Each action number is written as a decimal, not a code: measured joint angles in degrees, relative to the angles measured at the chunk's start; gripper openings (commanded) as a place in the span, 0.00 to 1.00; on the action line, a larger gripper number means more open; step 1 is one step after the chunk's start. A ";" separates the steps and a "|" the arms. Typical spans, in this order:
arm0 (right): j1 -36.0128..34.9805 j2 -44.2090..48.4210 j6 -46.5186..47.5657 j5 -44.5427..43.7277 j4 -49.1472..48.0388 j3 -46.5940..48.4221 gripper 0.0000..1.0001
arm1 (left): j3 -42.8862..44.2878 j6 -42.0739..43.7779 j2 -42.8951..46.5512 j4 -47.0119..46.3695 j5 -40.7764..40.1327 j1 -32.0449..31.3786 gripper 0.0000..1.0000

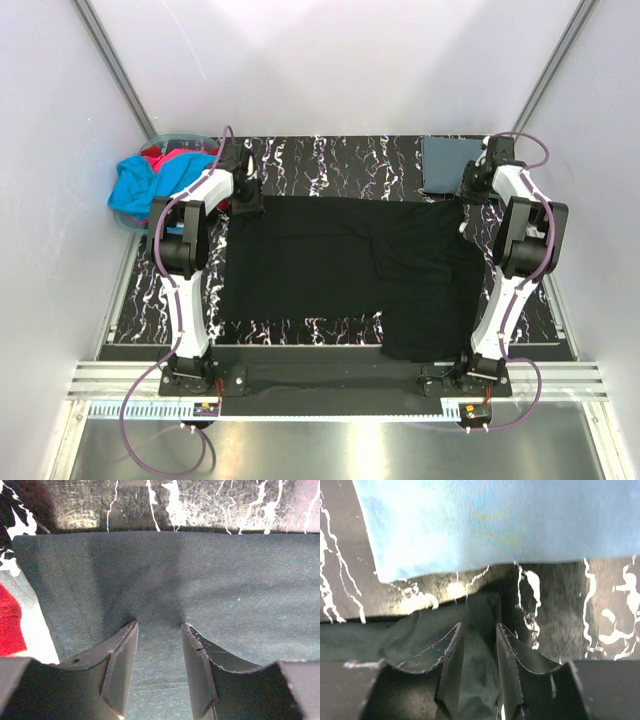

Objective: Fold and stack the t-shirts
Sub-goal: Fold the tshirt

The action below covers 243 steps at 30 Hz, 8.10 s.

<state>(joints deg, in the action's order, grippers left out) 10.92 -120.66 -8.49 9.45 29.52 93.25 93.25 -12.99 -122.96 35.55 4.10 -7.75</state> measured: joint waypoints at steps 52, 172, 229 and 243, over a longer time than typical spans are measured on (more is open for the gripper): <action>21.75 4.13 -46.31 38.03 -30.91 -23.78 0.45 | 0.00 1.18 0.00 -0.33 -0.37 2.16 0.49; -2.47 37.20 -34.56 12.98 11.26 -31.15 0.90 | -53.05 -70.51 48.54 16.83 -10.08 -1.07 0.00; -18.53 49.99 -59.43 -9.53 24.17 -48.65 0.54 | -20.76 -57.24 19.02 7.85 6.14 3.56 0.00; 8.66 44.89 -50.82 -17.81 22.53 -46.64 0.50 | -22.18 -54.29 18.95 5.51 12.02 6.69 0.00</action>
<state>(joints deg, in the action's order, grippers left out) 19.57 -75.77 -59.31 -8.36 52.05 46.61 71.07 -67.29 -104.01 41.06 16.12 -1.06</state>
